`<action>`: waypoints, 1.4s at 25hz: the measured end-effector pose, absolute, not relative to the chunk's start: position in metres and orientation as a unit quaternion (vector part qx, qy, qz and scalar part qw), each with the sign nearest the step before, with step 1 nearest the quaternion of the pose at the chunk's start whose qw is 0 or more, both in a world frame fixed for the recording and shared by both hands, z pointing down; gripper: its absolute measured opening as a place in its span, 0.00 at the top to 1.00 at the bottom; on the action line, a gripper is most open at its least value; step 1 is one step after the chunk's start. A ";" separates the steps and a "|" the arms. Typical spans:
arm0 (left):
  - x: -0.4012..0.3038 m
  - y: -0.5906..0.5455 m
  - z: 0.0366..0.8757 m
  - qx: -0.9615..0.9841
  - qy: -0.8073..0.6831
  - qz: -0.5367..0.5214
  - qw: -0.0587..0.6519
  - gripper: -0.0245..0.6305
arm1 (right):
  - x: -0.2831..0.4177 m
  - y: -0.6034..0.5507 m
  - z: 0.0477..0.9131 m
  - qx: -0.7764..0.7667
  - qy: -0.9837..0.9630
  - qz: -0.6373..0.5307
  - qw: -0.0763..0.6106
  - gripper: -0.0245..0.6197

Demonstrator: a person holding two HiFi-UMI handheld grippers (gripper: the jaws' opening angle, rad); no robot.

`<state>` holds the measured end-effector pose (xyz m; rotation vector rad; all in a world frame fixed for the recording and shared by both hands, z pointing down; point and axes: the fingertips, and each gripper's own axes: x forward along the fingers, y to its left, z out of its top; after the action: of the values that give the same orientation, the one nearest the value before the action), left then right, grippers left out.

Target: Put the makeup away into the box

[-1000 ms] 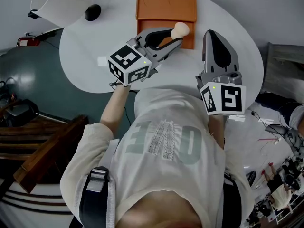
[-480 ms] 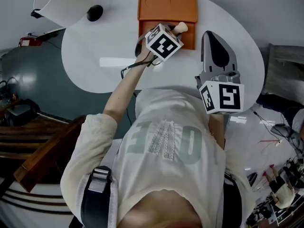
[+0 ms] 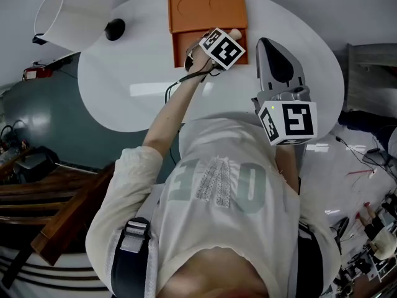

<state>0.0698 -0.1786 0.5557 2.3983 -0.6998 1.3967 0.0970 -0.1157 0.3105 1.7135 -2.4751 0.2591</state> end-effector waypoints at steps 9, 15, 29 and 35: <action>0.080 -0.174 0.557 0.840 -0.230 0.473 0.136 0.65 | 0.105 -0.119 0.310 0.575 -0.812 0.085 0.057 0.95; 0.083 -0.166 0.530 0.854 -0.239 0.443 0.131 0.65 | 0.103 -0.117 0.306 0.572 -0.814 0.082 0.054 0.95; 0.066 -0.129 0.299 0.929 -0.359 0.072 0.058 0.95 | 0.118 -0.098 0.287 0.590 -0.804 0.067 0.015 0.95; 0.063 -0.114 0.281 0.927 -0.368 0.055 0.036 0.95 | 0.121 -0.088 0.286 0.592 -0.803 0.067 0.006 0.95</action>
<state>0.0631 -0.1138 0.2809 2.8484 -1.1303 0.1692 0.1210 -0.0878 0.2855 1.8540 -2.5133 0.2105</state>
